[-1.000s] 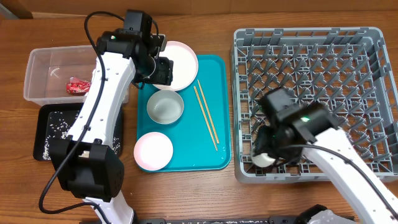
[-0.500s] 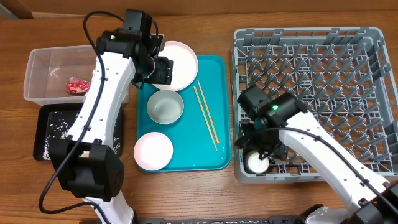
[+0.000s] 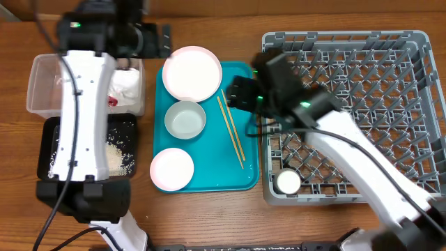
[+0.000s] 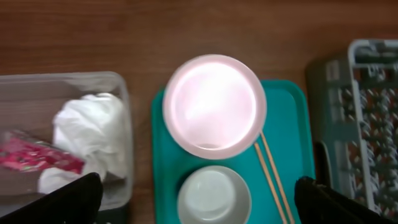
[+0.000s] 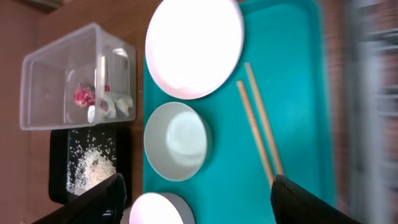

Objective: Sort waste into correct bins and load items into the dishwasher
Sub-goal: 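Move right gripper to the teal tray and grasp the grey bowl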

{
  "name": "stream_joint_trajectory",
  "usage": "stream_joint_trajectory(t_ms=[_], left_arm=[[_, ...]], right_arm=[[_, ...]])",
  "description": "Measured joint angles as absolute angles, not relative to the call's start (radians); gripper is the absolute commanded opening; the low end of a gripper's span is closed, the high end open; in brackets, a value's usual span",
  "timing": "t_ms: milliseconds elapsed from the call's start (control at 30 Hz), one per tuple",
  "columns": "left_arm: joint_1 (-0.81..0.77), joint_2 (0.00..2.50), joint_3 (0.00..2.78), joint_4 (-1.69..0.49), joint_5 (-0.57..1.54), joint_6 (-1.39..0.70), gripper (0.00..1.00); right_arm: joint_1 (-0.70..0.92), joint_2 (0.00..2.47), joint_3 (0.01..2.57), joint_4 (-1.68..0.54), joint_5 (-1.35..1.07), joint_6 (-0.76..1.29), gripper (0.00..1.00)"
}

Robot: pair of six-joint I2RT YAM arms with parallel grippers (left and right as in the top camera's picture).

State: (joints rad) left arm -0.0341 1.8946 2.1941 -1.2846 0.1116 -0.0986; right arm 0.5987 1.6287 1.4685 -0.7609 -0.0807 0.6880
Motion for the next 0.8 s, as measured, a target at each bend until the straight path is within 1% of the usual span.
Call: stream_joint_trajectory(t_ms=[100, 233, 267, 400, 433, 500, 567, 800], left_arm=[[0.026, 1.895, 2.197, -1.288, 0.105, -0.100, 1.00], [0.060, 1.895, 2.197, -1.290, 0.097, -0.102, 1.00], [0.060, 1.895, 2.197, -1.290, 0.096, -0.102, 1.00], [0.059, 1.895, 2.196, -1.290, 0.096, -0.102, 1.00], [0.059, 1.895, 2.196, -1.291, 0.096, -0.102, 0.99], [0.059, 1.895, 2.196, -1.291, 0.096, -0.102, 1.00], [0.059, 1.895, 2.196, -1.290, 0.096, -0.102, 1.00], [0.059, 1.895, 2.196, -1.291, 0.096, -0.102, 1.00]], right_arm=[[0.628, 1.750, 1.470, -0.695, -0.105, 0.688, 0.74], [0.656, 1.898, 1.468, -0.631, -0.134, 0.695, 0.65], [0.661, 1.930, 1.468, -0.608, -0.149, 0.700, 0.61], [0.673, 2.000, 1.468, -0.567, -0.180, 0.726, 0.53], [0.676, 2.012, 1.468, -0.562, -0.183, 0.733, 0.48], [0.679, 2.036, 1.468, -0.561, -0.194, 0.743, 0.32], [0.682, 2.062, 1.468, -0.562, -0.210, 0.761, 0.26], [0.683, 2.104, 1.468, -0.563, -0.245, 0.785, 0.25]])
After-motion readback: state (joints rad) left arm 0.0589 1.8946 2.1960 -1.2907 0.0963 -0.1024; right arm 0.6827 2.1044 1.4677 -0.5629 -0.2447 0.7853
